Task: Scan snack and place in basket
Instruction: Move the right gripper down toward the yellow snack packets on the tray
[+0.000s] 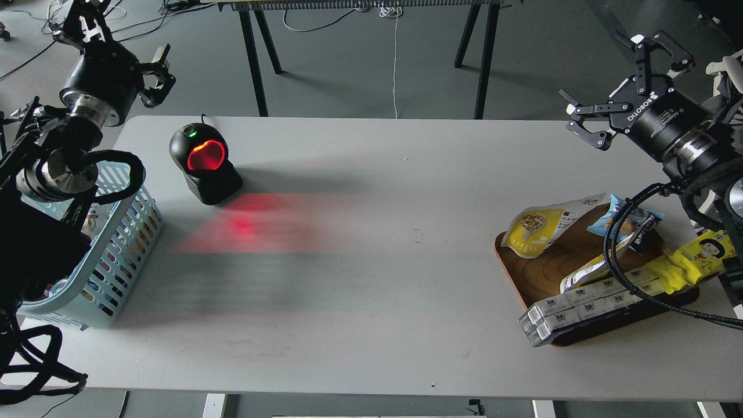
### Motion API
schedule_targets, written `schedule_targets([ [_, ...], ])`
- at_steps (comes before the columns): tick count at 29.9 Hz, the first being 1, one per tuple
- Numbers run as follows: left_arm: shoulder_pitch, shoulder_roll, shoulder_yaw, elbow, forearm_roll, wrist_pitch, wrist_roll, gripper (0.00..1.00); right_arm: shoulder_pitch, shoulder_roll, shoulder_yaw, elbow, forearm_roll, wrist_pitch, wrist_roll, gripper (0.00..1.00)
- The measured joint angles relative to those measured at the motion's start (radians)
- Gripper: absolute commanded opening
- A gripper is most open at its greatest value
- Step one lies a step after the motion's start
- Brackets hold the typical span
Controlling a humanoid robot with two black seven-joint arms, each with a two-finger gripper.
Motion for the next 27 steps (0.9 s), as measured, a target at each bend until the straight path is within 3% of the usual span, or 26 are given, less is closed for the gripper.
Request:
schedule_targets([
  [3,0.0,-0.001,0.001,0.0,0.0,0.0,-0.004,1.0,0.0,0.003,-0.005,-0.001,0.002,-0.013,-0.002,0.99],
  [10,0.005,-0.003,-0.004,0.003,0.0,0.001,-0.072,1.0,0.003,-0.004,-0.018,-0.001,0.003,-0.016,-0.008,0.99],
  [27,-0.02,0.012,0.006,0.036,0.009,-0.002,-0.07,1.0,0.031,-0.014,-0.073,-0.004,0.002,-0.044,-0.002,0.99],
])
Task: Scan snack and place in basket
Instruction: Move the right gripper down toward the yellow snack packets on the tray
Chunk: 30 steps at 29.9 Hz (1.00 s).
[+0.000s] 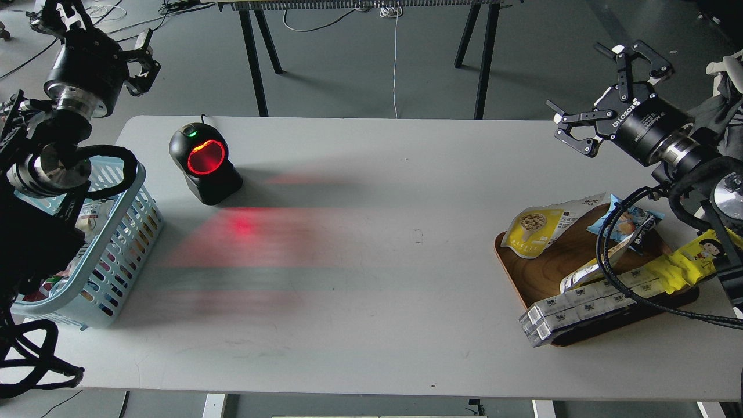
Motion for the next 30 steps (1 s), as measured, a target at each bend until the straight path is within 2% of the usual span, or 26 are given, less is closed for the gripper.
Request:
schedule_targets([
  [6,0.01,0.002,0.0,0.01,0.003,0.002,-0.003,1.0,0.082,-0.054,-0.107,0.002,0.0,-0.007,-0.002,0.99],
  [15,0.01,0.019,-0.003,0.01,-0.002,-0.007,-0.008,1.0,0.323,-0.226,-0.435,0.035,0.003,-0.088,-0.006,0.99],
  [19,0.01,0.02,-0.01,0.008,-0.007,-0.009,-0.011,1.0,0.478,-0.32,-0.636,0.092,0.003,-0.156,-0.006,0.99],
  [24,0.01,0.02,-0.013,0.008,-0.01,-0.01,-0.034,1.0,0.731,-0.417,-0.93,0.188,0.038,-0.2,-0.016,0.99],
  [30,0.01,0.015,-0.014,0.003,-0.011,-0.01,-0.044,1.0,1.149,-0.481,-1.402,0.327,0.171,-0.25,-0.054,0.98],
])
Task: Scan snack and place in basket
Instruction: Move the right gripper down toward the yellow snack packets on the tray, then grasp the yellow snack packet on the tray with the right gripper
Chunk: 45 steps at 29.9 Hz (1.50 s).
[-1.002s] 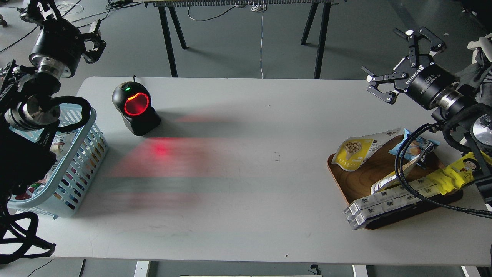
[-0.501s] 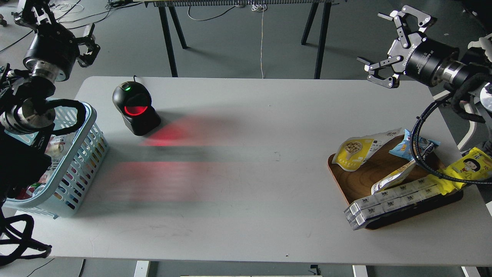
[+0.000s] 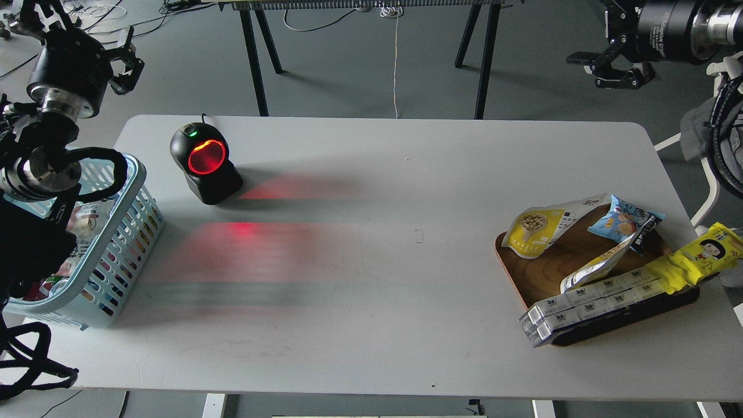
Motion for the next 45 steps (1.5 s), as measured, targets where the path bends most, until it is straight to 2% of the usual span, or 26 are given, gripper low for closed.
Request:
schedule_targets([
  [6,0.0,-0.002,-0.002,-0.002,0.0,0.0,-0.001,1.0,0.356,0.03,-0.379,0.13,0.091,-0.054,-0.052,0.96],
  [10,-0.003,-0.001,-0.002,-0.004,0.0,0.004,-0.002,1.0,0.485,0.099,-0.555,0.224,0.177,-0.149,-0.059,0.95],
  [14,-0.003,0.005,-0.002,-0.004,0.0,0.007,-0.002,1.0,0.533,0.173,-0.656,0.273,0.286,-0.276,-0.059,0.95],
  [19,-0.003,0.005,-0.002,-0.004,-0.001,0.011,-0.002,1.0,0.535,0.282,-0.732,0.306,0.412,-0.496,-0.059,0.96],
  [22,-0.003,0.004,-0.002,-0.004,-0.001,0.012,-0.002,1.0,0.51,0.326,-0.749,0.314,0.456,-0.573,-0.059,0.96],
  [33,-0.011,0.0,0.001,-0.003,0.0,0.012,-0.002,1.0,0.348,0.304,-0.735,0.319,0.473,-0.605,-0.059,0.95],
  [40,-0.013,0.004,0.001,-0.003,0.0,0.011,-0.002,1.0,0.217,0.33,-0.647,0.265,0.461,-0.605,-0.059,0.93],
  [41,-0.013,0.005,0.001,-0.002,0.0,0.011,-0.002,1.0,0.207,0.339,-0.64,0.256,0.46,-0.605,-0.059,0.91],
  [45,-0.013,0.006,0.001,0.002,0.001,0.011,-0.002,1.0,0.175,0.364,-0.616,0.233,0.458,-0.605,-0.059,0.73],
])
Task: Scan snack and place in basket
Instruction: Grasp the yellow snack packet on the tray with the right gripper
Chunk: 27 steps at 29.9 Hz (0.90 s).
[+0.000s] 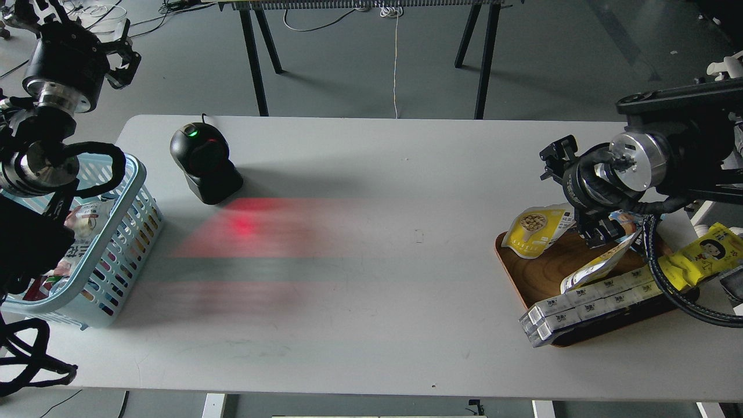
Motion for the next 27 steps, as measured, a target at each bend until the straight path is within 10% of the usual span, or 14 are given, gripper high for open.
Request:
schedule_targets([
  [13,0.001,0.001,0.001,0.003,0.001,0.0,0.0,1.0,-0.083,0.023,0.048,-0.038,-0.037,0.0,0.0,0.49],
  [24,0.002,0.0,0.001,0.004,0.001,0.0,0.0,1.0,-0.086,0.009,0.049,-0.032,-0.038,0.0,0.0,0.0],
  [27,0.003,-0.001,0.002,0.006,0.001,0.0,0.0,1.0,-0.087,0.002,0.046,-0.029,-0.04,0.0,0.0,0.0],
])
